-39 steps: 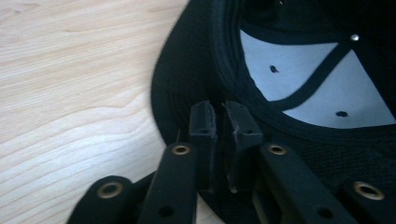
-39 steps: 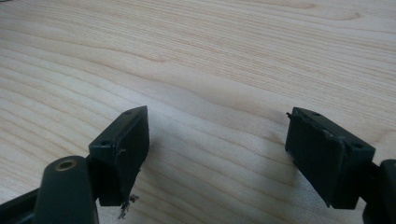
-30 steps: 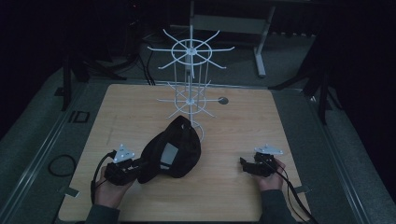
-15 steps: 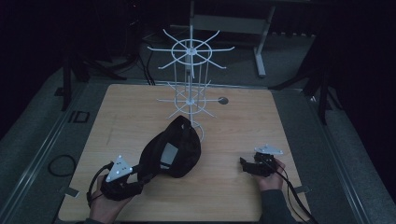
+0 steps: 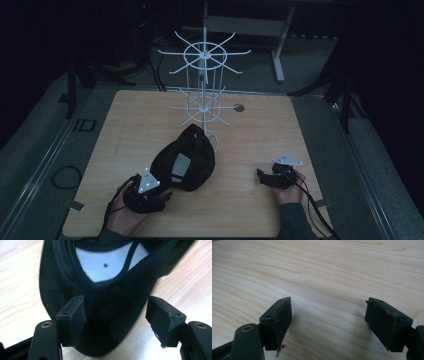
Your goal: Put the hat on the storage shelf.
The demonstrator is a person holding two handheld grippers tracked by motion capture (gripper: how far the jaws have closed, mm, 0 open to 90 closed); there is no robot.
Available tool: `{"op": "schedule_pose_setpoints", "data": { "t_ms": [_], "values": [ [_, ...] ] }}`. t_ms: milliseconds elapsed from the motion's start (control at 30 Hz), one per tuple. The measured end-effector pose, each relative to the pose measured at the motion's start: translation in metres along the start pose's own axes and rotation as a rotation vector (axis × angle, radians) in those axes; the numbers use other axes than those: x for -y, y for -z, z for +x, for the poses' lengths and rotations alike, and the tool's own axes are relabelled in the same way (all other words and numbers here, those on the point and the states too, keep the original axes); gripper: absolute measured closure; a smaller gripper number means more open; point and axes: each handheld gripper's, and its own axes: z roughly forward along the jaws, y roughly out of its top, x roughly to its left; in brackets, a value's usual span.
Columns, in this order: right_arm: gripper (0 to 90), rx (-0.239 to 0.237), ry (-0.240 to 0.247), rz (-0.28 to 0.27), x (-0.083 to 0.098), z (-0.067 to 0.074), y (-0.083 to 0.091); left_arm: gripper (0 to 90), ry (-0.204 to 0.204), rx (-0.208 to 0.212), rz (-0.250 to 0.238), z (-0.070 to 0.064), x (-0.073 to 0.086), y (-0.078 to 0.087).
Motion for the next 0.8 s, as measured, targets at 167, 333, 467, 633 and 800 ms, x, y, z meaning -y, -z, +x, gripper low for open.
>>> {"op": "schedule_pose_setpoints", "data": {
  "t_ms": [167,333,467,633,800],
  "values": [
    [21.3,-0.001,0.002,0.0,0.0,0.0,0.0,42.8,0.017,-0.052,0.044,0.006,0.004,-0.007],
    [21.3,-0.001,0.002,0.0,0.0,0.0,0.0,49.2,-0.003,-0.104,0.087,0.012,0.006,-0.011],
    [21.3,-0.001,0.002,0.0,0.0,0.0,0.0,53.9,-0.024,-0.135,0.123,0.015,0.008,-0.013],
    [21.3,-0.002,0.002,0.0,0.0,0.0,0.0,59.0,-0.066,-0.166,0.131,0.017,0.01,-0.013],
    [21.3,-0.002,0.002,0.0,0.0,0.0,0.0,64.6,-0.13,-0.198,0.117,0.015,0.011,-0.011]
  ]
}}
